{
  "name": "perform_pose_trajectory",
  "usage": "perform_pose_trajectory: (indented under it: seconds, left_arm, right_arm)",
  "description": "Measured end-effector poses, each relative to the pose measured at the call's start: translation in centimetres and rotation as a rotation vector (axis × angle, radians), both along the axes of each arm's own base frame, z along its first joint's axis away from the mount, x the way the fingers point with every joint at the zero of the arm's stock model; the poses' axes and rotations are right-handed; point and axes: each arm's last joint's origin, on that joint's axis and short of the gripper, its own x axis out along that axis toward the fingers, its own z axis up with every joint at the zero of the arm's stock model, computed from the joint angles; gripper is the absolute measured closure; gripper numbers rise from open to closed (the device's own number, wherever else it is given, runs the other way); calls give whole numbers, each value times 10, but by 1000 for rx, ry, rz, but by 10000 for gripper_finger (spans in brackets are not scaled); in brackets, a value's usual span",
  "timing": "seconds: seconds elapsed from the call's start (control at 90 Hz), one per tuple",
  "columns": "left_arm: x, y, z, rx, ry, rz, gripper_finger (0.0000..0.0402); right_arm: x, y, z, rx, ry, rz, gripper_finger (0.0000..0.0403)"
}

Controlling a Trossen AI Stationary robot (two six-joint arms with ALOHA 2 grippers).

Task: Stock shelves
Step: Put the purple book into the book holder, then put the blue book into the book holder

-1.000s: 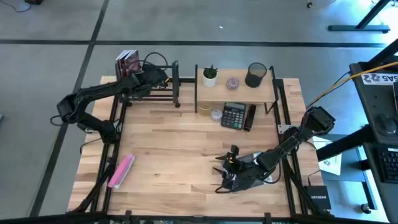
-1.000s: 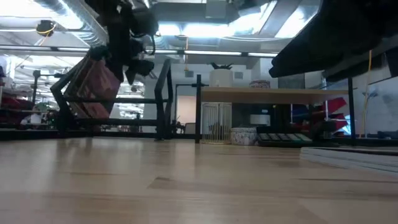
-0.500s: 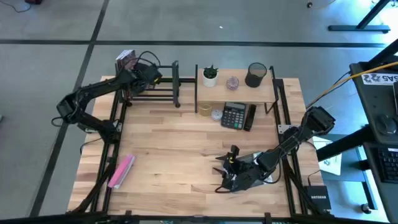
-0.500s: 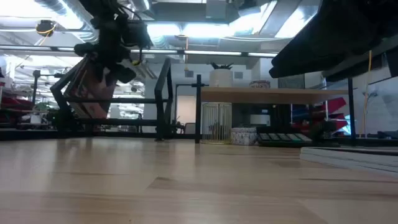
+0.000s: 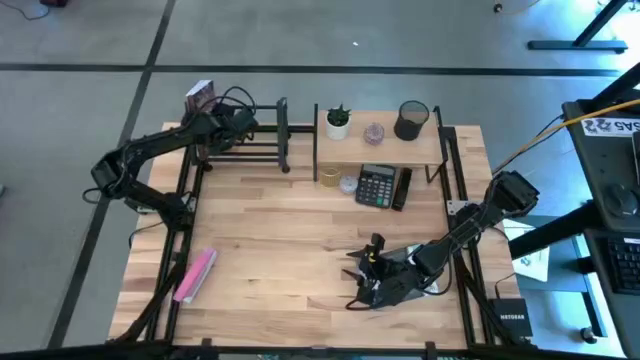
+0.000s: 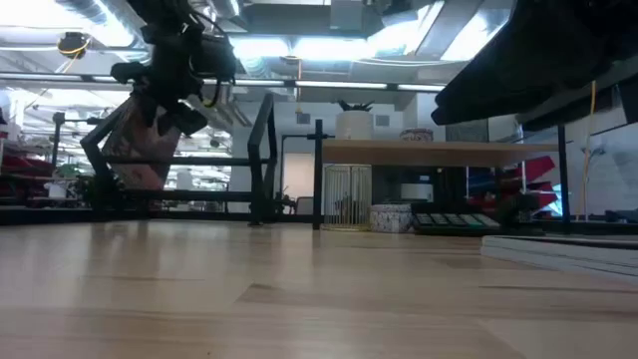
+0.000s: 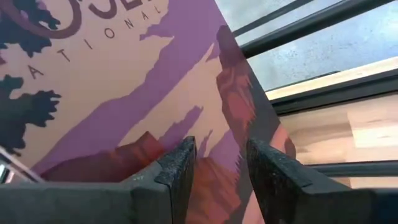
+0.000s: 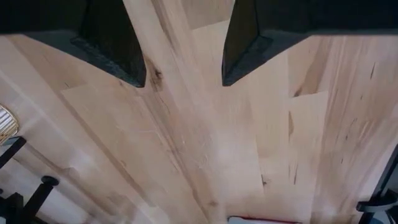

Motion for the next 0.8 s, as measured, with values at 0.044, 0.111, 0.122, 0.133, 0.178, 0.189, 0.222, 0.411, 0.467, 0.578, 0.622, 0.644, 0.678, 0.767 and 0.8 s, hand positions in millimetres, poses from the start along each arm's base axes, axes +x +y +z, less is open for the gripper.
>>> perform_pose_trajectory:
  seconds: [0.044,0.111,0.122,0.133,0.178,0.189,0.222,0.411,0.467,0.578,0.622,0.644,0.678,0.767,0.8]
  left_arm:
    - [1,-2,1,4,-4,-11,273]
    - [3,-6,5,12,-14,-28,273]
    - [3,-7,6,15,-18,-31,273]
    - [3,-7,7,17,-20,-34,273]
    - [5,-11,12,32,-40,-47,273]
    - [5,-11,14,36,-46,-50,273]
    - [5,-14,19,49,-64,-58,273]
    - [3,-28,50,127,-175,-104,273]
    - [2,-34,60,150,-211,-125,273]
    - [3,-52,76,151,-343,-200,273]
    - [4,-61,81,130,-415,-244,273]
    - [5,-65,83,114,-448,-273,273]
    - [6,-72,85,94,-490,-317,273]
    - [13,-95,90,46,-569,-443,273]
    - [16,-105,90,31,-596,-488,273]
  right_arm:
    - [0,0,0,0,0,0,205]
    - [0,0,0,0,0,0,205]
    - [0,0,0,0,0,0,205]
    - [0,0,0,0,0,0,205]
    - [0,0,0,0,0,0,205]
    - [0,0,0,0,0,0,205]
    - [0,0,0,0,0,0,205]
    - [0,0,0,0,0,0,205]
    - [0,0,0,1,-1,-1,205]
    - [-2,3,0,-32,6,27,205]
    - [-3,4,0,-55,7,37,205]
    - [-4,5,0,-66,9,47,205]
    - [-5,7,0,-74,8,57,205]
    - [-11,13,3,-92,6,93,205]
    - [-14,16,5,-90,0,106,205]
